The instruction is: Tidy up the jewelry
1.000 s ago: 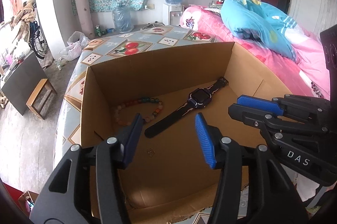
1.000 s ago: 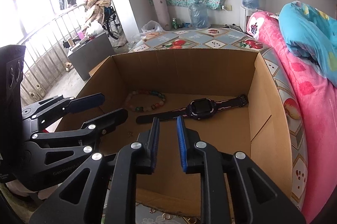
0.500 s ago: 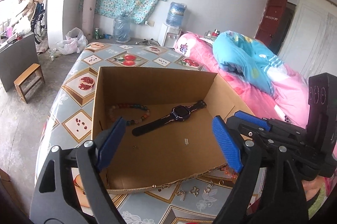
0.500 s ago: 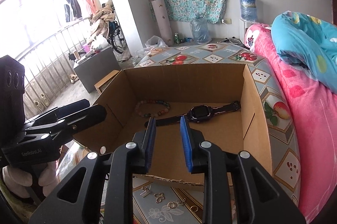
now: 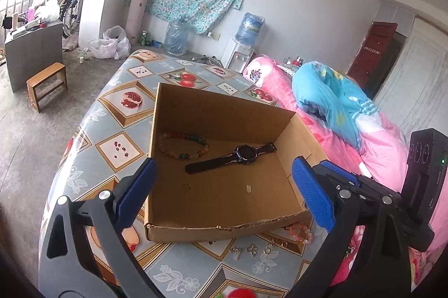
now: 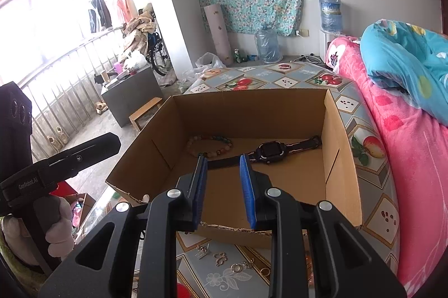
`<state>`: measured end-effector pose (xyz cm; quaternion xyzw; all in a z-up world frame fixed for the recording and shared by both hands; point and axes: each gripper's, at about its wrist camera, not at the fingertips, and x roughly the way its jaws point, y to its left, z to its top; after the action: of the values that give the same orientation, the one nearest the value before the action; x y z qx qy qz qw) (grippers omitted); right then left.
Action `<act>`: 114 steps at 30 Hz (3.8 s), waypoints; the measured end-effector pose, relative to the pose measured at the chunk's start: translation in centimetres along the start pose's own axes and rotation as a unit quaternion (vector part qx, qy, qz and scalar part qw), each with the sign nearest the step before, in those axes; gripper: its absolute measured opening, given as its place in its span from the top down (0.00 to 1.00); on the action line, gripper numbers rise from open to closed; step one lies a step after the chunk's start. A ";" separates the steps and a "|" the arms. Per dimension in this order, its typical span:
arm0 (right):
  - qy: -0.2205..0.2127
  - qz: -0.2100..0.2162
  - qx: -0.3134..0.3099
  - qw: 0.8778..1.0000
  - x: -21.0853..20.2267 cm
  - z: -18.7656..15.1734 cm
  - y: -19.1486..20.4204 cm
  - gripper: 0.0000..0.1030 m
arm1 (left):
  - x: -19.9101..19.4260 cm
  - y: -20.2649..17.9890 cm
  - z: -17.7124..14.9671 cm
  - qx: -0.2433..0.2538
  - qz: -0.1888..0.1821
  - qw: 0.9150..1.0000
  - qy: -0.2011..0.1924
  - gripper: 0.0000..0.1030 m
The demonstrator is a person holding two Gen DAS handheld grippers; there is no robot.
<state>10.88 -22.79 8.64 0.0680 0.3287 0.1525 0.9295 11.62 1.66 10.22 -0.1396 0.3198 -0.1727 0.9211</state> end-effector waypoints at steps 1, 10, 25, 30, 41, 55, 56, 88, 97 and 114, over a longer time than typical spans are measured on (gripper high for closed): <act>0.000 0.000 0.000 1.000 0.0 0.0 0.0 0.76 | -0.1 0.0 0.0 -0.001 -0.001 1.000 0.000 0.09; -0.009 0.000 0.003 1.000 -0.5 0.0 0.2 0.76 | 0.1 0.4 -0.4 -0.028 -0.018 0.999 0.011 0.08; -0.039 0.056 -0.016 0.998 -5.1 -2.3 -1.3 0.76 | -1.5 -1.0 -3.7 0.087 -0.015 0.996 0.019 0.08; 0.002 0.049 -0.038 0.998 -5.2 -5.4 -0.6 0.76 | -0.9 -1.8 -7.0 0.158 0.006 0.986 0.057 0.08; 0.125 0.013 0.019 0.992 1.2 -11.4 -0.8 0.76 | 3.8 -1.4 -11.4 0.176 0.048 0.975 0.130 0.19; 0.135 0.018 0.030 0.990 2.5 -11.5 -1.0 0.76 | 5.5 -1.8 -12.5 0.192 0.060 0.967 0.156 0.41; 0.135 0.018 0.030 0.990 2.5 -11.5 -0.9 0.76 | 5.6 -2.0 -12.6 0.194 0.058 0.966 0.158 0.43; 0.143 0.018 0.043 0.989 3.5 -11.5 -1.9 0.76 | 7.9 -5.4 -13.7 0.257 0.010 0.949 0.181 1.00; 0.141 0.019 0.037 0.989 3.6 -11.4 -1.4 0.76 | 6.1 -4.6 -12.7 0.211 -0.002 0.964 0.162 1.00; 0.146 -0.014 -0.024 0.989 4.5 -11.3 0.9 0.76 | 4.7 -1.6 -11.7 0.168 0.005 0.974 0.149 1.00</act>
<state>6.83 -20.21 -2.53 0.0181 0.4583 0.1557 0.8749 7.22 -3.38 -0.60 0.0465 0.4206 -0.2380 0.8742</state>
